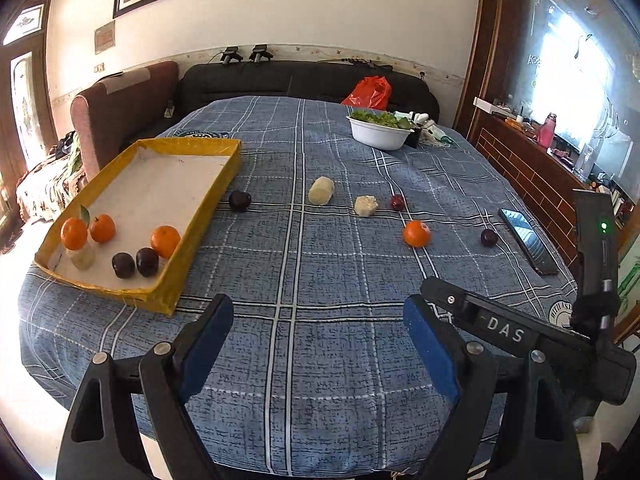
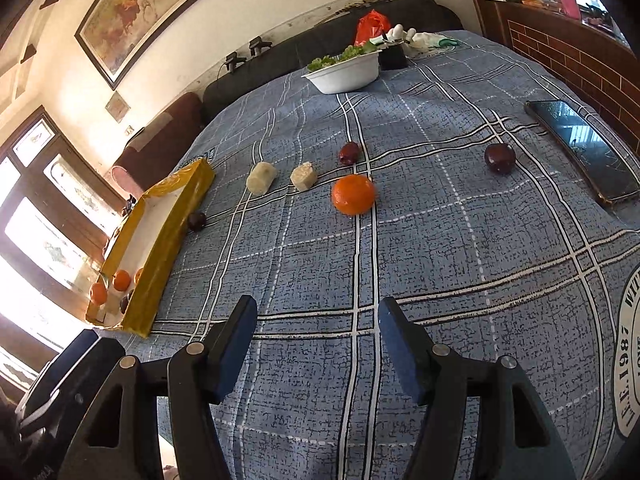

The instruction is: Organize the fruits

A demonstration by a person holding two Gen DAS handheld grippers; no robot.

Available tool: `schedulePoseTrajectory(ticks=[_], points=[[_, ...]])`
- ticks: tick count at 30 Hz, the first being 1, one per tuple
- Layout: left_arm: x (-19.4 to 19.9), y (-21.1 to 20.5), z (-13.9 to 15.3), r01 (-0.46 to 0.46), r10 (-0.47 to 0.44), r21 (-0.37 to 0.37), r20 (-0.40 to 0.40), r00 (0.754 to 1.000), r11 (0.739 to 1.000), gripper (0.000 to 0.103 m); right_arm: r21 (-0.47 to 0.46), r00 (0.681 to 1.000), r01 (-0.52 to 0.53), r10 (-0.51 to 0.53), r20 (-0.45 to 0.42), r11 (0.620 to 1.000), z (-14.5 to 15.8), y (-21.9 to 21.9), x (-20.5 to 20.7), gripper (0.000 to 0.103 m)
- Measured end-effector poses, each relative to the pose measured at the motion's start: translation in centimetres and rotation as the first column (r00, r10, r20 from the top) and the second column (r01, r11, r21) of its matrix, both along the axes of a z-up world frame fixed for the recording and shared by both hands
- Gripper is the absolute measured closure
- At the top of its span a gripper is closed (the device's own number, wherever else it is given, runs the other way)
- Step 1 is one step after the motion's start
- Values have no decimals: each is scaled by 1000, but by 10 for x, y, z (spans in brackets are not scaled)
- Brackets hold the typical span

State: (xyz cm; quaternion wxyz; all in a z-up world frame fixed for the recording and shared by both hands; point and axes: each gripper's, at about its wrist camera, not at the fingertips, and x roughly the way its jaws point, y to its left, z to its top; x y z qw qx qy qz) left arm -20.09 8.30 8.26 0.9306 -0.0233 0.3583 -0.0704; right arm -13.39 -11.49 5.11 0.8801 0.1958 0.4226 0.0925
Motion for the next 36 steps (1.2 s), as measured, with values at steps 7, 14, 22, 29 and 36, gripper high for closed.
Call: schedulePoseTrajectory(ticks=[7,14,22,29,36], points=[[7,-6,-14,30,-30,-12,-33,999,999,17,-10,1000,-6,6,-8,1000,-7,8,7,34],[14,47,19,-8,11,-29,82,997,1000,17,-58,1000,19,-19,5,998,-5,6,14,34],[38,241,24,-413,414,-119,-22,910,903,12,-80,999,38,-37,13,996,-2,3,23,34],[71,277,10,-555,567,255,31,823,792,12,-127,998,-46,51,32,991,-1,35,26,34],[118,233,-17,-410,458,464,9,889,785,12,-135,998,-46,52,37,990,0,38,30,33]])
